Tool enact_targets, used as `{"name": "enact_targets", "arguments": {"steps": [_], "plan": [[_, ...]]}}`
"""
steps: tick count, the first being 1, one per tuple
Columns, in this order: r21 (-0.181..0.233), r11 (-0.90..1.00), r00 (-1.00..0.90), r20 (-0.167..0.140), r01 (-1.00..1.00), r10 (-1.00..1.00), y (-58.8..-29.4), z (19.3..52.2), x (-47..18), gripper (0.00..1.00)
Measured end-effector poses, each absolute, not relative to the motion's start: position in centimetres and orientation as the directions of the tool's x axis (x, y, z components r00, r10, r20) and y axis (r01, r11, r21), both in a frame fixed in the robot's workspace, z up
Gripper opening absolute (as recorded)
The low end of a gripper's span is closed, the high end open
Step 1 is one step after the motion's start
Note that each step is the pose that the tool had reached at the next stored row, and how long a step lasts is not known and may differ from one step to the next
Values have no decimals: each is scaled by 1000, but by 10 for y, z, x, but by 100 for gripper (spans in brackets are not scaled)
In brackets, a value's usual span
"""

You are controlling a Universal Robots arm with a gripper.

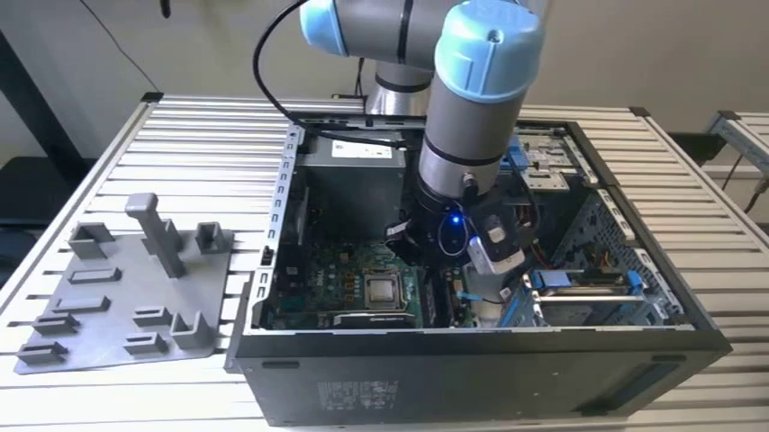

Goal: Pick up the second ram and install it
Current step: 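Insert the second ram into the second slot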

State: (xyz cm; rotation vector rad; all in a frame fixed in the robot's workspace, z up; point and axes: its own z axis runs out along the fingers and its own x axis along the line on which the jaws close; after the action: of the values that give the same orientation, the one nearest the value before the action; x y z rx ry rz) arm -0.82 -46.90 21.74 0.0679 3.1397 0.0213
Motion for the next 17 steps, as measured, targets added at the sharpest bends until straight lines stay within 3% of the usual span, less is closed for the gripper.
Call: {"name": "enact_targets", "arguments": {"steps": [17], "plan": [[17, 1000, -1000, 1, -7, -7, -469, 213, -8, 14]]}}
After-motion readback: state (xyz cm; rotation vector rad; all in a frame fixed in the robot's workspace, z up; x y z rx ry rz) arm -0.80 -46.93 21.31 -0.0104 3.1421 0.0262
